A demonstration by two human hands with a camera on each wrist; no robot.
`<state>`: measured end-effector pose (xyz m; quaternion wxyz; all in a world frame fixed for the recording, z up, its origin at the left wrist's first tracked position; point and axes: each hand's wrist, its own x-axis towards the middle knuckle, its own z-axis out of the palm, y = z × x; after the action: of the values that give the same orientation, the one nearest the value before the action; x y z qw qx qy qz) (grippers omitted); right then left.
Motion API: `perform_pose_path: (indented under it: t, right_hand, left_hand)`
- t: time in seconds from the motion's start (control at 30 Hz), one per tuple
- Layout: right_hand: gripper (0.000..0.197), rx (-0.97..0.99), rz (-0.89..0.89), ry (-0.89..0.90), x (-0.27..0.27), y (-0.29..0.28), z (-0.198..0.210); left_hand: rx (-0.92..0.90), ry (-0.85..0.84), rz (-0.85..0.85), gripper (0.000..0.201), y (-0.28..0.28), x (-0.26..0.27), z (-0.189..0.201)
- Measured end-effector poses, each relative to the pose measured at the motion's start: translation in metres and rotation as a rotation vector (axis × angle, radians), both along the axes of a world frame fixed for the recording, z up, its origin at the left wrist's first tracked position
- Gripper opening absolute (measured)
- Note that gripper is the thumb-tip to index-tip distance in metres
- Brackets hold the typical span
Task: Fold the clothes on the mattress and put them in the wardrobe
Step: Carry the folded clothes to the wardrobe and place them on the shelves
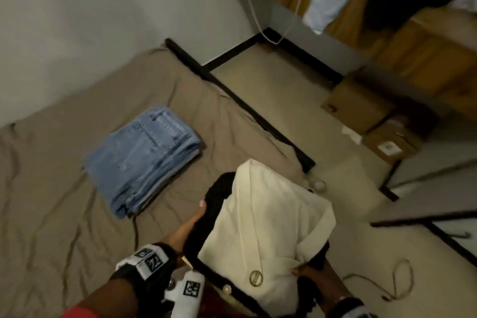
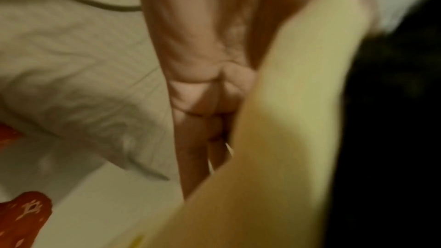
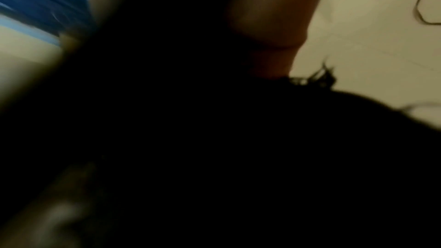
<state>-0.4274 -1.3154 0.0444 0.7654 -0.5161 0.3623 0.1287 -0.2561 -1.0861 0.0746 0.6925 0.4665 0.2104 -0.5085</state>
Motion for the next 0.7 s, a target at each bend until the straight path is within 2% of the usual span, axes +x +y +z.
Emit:
perform_pose_path:
  t: [0.03,0.07,0.17,0.2,0.3,0.4,0.5,0.63,0.7]
  right_hand:
    - [0.112,0.021,-0.037,-0.018,-0.019,-0.011,0.011]
    - [0.107,0.040,-0.075,-0.038,-0.040,-0.021,0.023]
    - [0.103,0.035,-0.186,-0.074,-0.099,-0.051,0.048]
    - [0.104,0.033,-0.230,-0.066,-0.122,-0.063,0.057]
    - [0.113,-0.014,-0.311,-0.039,-0.190,-0.100,0.080]
    - [0.115,-0.061,-0.421,-0.025,-0.262,-0.136,0.110]
    - [0.110,-0.135,-0.510,-0.036,-0.322,-0.163,0.135]
    - [0.109,-0.199,-0.616,-0.015,-0.382,-0.202,0.168]
    - [0.110,-0.255,-0.652,-0.017,-0.401,-0.222,0.183]
  left_hand:
    - [0.023,-0.055,-0.090,0.107,-0.013,-0.013,0.003]
    - [0.082,-0.101,-0.174,0.109,-0.030,-0.030,0.017]
    - [0.112,-0.188,-0.319,0.093,-0.078,-0.072,0.044]
    - [0.114,-0.215,-0.377,0.090,-0.096,-0.087,0.054]
    - [0.106,-0.317,-0.584,0.111,-0.149,-0.133,0.066]
    - [0.065,-0.395,-0.809,0.109,-0.207,-0.184,0.082]
    - [0.044,-0.369,-0.980,0.086,-0.260,-0.229,0.100]
    - [-0.076,-0.425,-1.091,0.060,-0.336,-0.269,0.115]
    - [-0.158,-0.443,-1.102,0.032,-0.373,-0.286,0.130]
